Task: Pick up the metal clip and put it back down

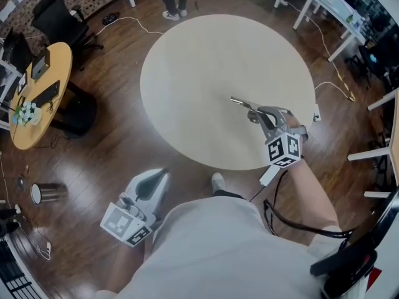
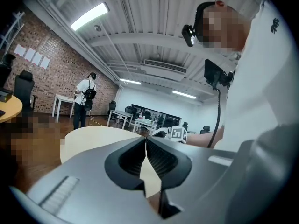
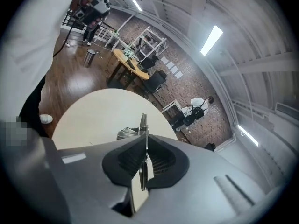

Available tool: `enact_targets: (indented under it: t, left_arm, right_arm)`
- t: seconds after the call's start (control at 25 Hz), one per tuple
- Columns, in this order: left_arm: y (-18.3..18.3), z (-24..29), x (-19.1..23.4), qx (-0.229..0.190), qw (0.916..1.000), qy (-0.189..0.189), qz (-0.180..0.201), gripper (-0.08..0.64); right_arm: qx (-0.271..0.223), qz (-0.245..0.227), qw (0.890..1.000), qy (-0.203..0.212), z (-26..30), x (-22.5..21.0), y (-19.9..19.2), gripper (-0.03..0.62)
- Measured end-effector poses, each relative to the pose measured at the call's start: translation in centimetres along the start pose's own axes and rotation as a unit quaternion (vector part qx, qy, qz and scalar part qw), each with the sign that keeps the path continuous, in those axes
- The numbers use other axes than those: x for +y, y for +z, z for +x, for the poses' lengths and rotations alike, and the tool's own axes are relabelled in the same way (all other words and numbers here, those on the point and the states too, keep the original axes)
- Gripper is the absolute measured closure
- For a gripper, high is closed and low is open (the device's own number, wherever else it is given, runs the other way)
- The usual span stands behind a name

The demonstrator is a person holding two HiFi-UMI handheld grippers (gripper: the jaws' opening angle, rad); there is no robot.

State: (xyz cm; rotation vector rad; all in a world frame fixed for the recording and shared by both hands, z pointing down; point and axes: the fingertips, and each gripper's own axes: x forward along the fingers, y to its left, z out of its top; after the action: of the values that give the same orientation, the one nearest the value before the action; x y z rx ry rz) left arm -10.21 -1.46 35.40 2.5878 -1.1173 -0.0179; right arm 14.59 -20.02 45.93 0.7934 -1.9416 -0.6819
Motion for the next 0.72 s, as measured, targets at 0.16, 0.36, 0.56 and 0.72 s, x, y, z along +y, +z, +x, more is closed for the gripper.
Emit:
enact_targets:
  t: [0.16, 0.36, 0.56, 0.72]
  left_arm:
    - [0.5, 2.2, -0.4, 0.013, 0.9995, 0.027, -0.003, 0.563]
    - [0.4, 3.5, -1.3, 0.036, 0.9975, 0.059, -0.013, 0.563]
    - [0.1, 3.7, -1.6, 0.065, 0.9939, 0.086, -0.02, 0.563]
    - [0.3, 4.3, -1.7, 0.072, 0.992, 0.1, -0.028, 0.563]
  right_arm:
    - [0.006, -0.003, 1.0, 0.021, 6.0, 0.2, -4.0, 0.583]
    - [0.022, -0.002, 0.999, 0.05, 12.6, 2.2, -8.0, 0.583]
    - [0.021, -0.008, 0.998, 0.065, 16.0, 4.4, -9.1, 0.583]
    - [0.014, -0.009, 0.996, 0.091, 16.6, 6.3, -9.5, 0.577]
